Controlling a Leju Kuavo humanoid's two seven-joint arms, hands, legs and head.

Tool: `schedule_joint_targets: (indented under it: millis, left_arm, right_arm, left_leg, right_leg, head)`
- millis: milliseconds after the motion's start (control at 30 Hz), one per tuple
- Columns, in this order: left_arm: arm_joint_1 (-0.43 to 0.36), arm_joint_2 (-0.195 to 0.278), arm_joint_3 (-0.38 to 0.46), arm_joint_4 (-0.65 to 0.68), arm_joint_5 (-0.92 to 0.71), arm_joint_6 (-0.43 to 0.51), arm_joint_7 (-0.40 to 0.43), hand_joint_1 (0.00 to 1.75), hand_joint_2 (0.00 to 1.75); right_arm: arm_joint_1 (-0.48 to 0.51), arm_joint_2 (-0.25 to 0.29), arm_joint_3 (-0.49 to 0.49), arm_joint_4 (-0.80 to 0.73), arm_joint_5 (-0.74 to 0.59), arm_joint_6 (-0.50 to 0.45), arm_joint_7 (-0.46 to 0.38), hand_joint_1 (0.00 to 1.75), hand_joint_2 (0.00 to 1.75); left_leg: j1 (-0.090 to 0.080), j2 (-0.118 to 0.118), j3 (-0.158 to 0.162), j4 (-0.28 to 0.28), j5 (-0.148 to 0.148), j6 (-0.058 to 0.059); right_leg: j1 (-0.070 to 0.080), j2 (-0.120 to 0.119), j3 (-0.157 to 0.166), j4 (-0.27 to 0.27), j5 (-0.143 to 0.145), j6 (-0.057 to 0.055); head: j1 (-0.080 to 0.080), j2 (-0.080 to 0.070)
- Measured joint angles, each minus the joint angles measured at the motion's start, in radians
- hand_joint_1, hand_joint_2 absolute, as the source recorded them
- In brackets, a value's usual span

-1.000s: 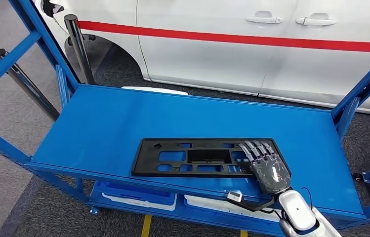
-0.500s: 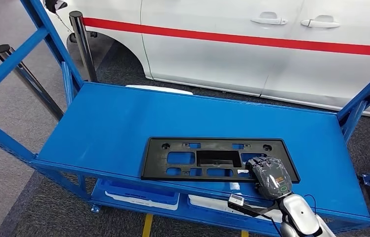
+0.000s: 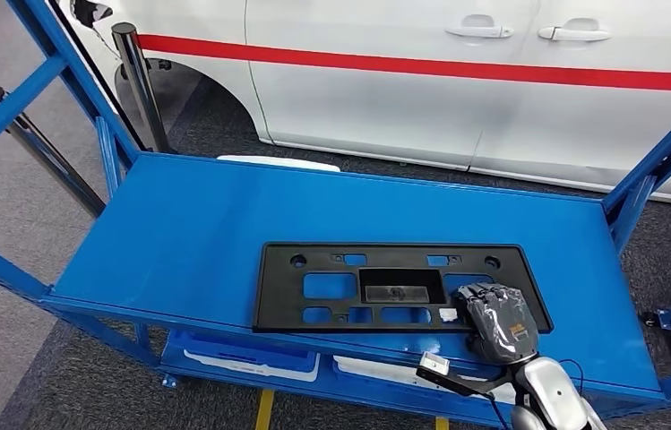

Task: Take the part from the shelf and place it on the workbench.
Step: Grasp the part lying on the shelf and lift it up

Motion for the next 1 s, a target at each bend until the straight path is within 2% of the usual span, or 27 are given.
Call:
schedule_joint_targets:
  millis: [33,133,167,233,300,333,367,400,467,500,533,600,667,700,767,800,833,867,900,967,1000]
  left_arm:
    - [0.001,0.0,0.002,0.0,0.003,0.001,-0.003,0.0,0.0]
    - [0.007,0.0,0.011,0.0,0.017,0.0,-0.023,0.0,0.0]
    - [0.009,0.0,0.015,0.0,0.023,0.0,-0.033,0.0,0.0]
    - [0.011,-0.002,0.024,0.0,0.034,-0.004,-0.054,0.0,0.0]
    - [0.013,-0.003,0.034,0.0,0.045,-0.01,-0.07,0.0,0.0]
    - [0.015,-0.003,0.038,0.0,0.048,-0.012,-0.075,0.0,0.0]
    - [0.017,-0.003,0.043,0.0,0.051,-0.014,-0.078,0.0,0.0]
    - [0.019,-0.003,0.047,0.0,0.052,-0.015,-0.08,0.0,0.0]
    - [0.02,-0.004,0.051,0.0,0.053,-0.017,-0.083,0.0,0.0]
    - [0.02,-0.005,0.052,0.0,0.054,-0.017,-0.084,0.0,0.0]
    - [0.02,-0.005,0.054,0.0,0.055,-0.019,-0.086,0.0,0.0]
    - [0.02,-0.005,0.059,0.0,0.061,-0.024,-0.096,0.0,0.0]
    - [0.022,-0.005,0.068,0.0,0.072,-0.035,-0.111,0.0,0.0]
    - [0.023,-0.005,0.074,0.0,0.077,-0.042,-0.119,0.0,0.0]
    - [0.027,-0.004,0.084,0.0,0.086,-0.053,-0.133,0.0,0.0]
    - [0.029,-0.004,0.088,0.0,0.089,-0.057,-0.138,0.0,0.44]
    - [0.031,-0.004,0.093,0.0,0.091,-0.062,-0.143,0.0,0.87]
    - [0.033,-0.003,0.098,0.0,0.092,-0.067,-0.148,0.0,1.31]
    - [0.034,-0.003,0.102,0.0,0.092,-0.072,-0.152,0.0,1.75]
    - [0.034,-0.001,0.107,0.0,0.093,-0.08,-0.158,0.0,1.75]
    - [0.034,0.0,0.11,0.0,0.093,-0.082,-0.16,0.0,1.75]
  right_arm:
    - [0.008,0.01,-0.004,-0.024,-0.032,-0.013,-0.015,1.75,1.75]
    - [0.042,0.06,-0.011,-0.116,-0.112,-0.063,-0.052,1.75,1.75]
    - [0.056,0.082,-0.01,-0.151,-0.125,-0.085,-0.063,1.75,1.75]
    - [0.086,0.123,-0.008,-0.215,-0.135,-0.127,-0.087,1.75,1.75]
    - [0.116,0.163,-0.006,-0.264,-0.133,-0.155,-0.112,1.75,1.75]
    - [0.131,0.18,-0.005,-0.283,-0.131,-0.16,-0.121,1.75,1.75]
    - [0.144,0.196,-0.005,-0.299,-0.128,-0.163,-0.128,1.75,1.75]
    - [0.154,0.209,-0.006,-0.313,-0.126,-0.163,-0.131,1.75,1.75]
    - [0.165,0.227,-0.006,-0.335,-0.125,-0.163,-0.137,1.75,1.75]
    - [0.168,0.234,-0.007,-0.344,-0.127,-0.164,-0.142,1.75,1.75]
    - [0.173,0.242,-0.009,-0.351,-0.13,-0.164,-0.152,1.75,1.75]
    - [0.191,0.265,-0.015,-0.369,-0.133,-0.165,-0.186,1.75,1.75]
    - [0.221,0.299,-0.021,-0.389,-0.12,-0.166,-0.228,1.75,1.75]
    - [0.237,0.318,-0.022,-0.4,-0.105,-0.166,-0.244,1.75,1.75]
    - [0.263,0.351,-0.023,-0.415,-0.062,-0.167,-0.26,1.75,1.75]
    - [0.275,0.366,-0.024,-0.419,-0.037,-0.167,-0.263,1.75,1.75]
    - [0.286,0.377,-0.025,-0.421,-0.016,-0.167,-0.265,1.75,1.75]
    - [0.296,0.387,-0.027,-0.421,0.003,-0.167,-0.267,1.75,1.75]
    - [0.303,0.395,-0.028,-0.421,0.018,-0.167,-0.267,1.75,1.75]
    - [0.311,0.41,-0.031,-0.421,0.041,-0.167,-0.268,1.75,1.75]
    - [0.313,0.416,-0.032,-0.421,0.049,-0.167,-0.268,1.75,1.75]
  left_leg:
    - [-0.002,0.0,0.012,-0.028,0.006,0.004]
    - [-0.003,0.0,0.017,-0.045,0.01,0.016]
    - [-0.001,0.0,0.021,-0.053,0.014,0.023]
    - [0.003,0.002,0.028,-0.064,0.02,0.035]
    - [0.002,0.002,0.029,-0.064,0.019,0.039]
    - [0.002,0.002,0.029,-0.063,0.018,0.039]
    - [0.002,0.001,0.029,-0.062,0.017,0.038]
    - [0.002,0.001,0.03,-0.059,0.015,0.036]
    - [0.002,0.0,0.029,-0.05,0.008,0.029]
    - [0.001,0.0,0.029,-0.045,0.004,0.024]
    - [-0.001,0.0,0.028,-0.042,0.001,0.019]
    - [-0.002,-0.001,0.029,-0.04,-0.002,0.007]
    - [0.001,0.0,0.027,-0.032,-0.012,-0.004]
    - [0.003,0.0,0.018,-0.01,-0.03,-0.01]
    - [0.006,0.0,-0.025,0.09,-0.09,-0.019]
    - [0.007,0.0,-0.054,0.153,-0.12,-0.022]
    - [0.009,0.0,-0.076,0.203,-0.137,-0.025]
    - [0.009,0.0,-0.085,0.223,-0.136,-0.025]
    - [0.009,0.0,-0.076,0.205,-0.115,-0.025]
    - [0.009,0.0,-0.016,0.082,-0.049,-0.018]
    - [0.006,0.0,0.013,0.019,-0.026,-0.013]
  right_leg:
    - [0.001,0.0,-0.001,0.0,0.0,0.005]
    - [0.0,0.0,-0.002,-0.001,0.001,0.021]
    - [-0.001,0.0,-0.006,0.009,-0.008,0.024]
    - [-0.002,0.0,-0.038,0.085,-0.056,0.028]
    - [-0.003,0.0,-0.097,0.21,-0.114,0.03]
    - [-0.003,0.0,-0.118,0.253,-0.126,0.032]
    - [-0.004,0.0,-0.124,0.263,-0.119,0.033]
    - [-0.005,0.0,-0.11,0.234,-0.094,0.033]
    - [-0.005,-0.001,-0.044,0.105,-0.034,0.03]
    - [-0.004,0.0,-0.017,0.05,-0.016,0.027]
    - [-0.001,0.001,-0.001,0.018,-0.01,0.023]
    - [0.003,0.003,0.002,0.007,-0.01,0.013]
    - [0.001,0.002,0.006,0.002,-0.007,0.0]
    - [-0.001,0.001,0.007,-0.002,-0.005,-0.006]
    - [-0.001,-0.001,0.009,-0.004,-0.005,-0.014]
    - [0.0,-0.001,0.008,-0.004,-0.005,-0.016]
    - [0.001,-0.002,0.008,-0.004,-0.006,-0.017]
    - [0.002,-0.002,0.008,-0.003,-0.006,-0.018]
    - [0.002,-0.001,0.008,-0.003,-0.006,-0.018]
    - [0.003,0.0,0.01,-0.002,-0.006,-0.017]
    - [0.005,0.001,0.01,-0.001,-0.007,-0.015]
  head:
    - [0.0,0.0]
    - [0.0,0.0]
    - [0.0,0.0]
    - [0.001,0.0]
    - [0.001,0.0]
    - [0.002,0.0]
    - [0.001,0.0]
    - [0.001,0.0]
    - [0.002,0.0]
    - [0.002,0.0]
    - [0.001,0.0]
    - [0.001,0.0]
    - [0.001,0.0]
    - [0.0,0.0]
    - [0.0,0.0]
    - [-0.001,0.0]
    - [-0.001,0.0]
    - [-0.001,0.0]
    - [-0.001,0.0]
    - [-0.001,0.0]
    - [-0.001,0.0]
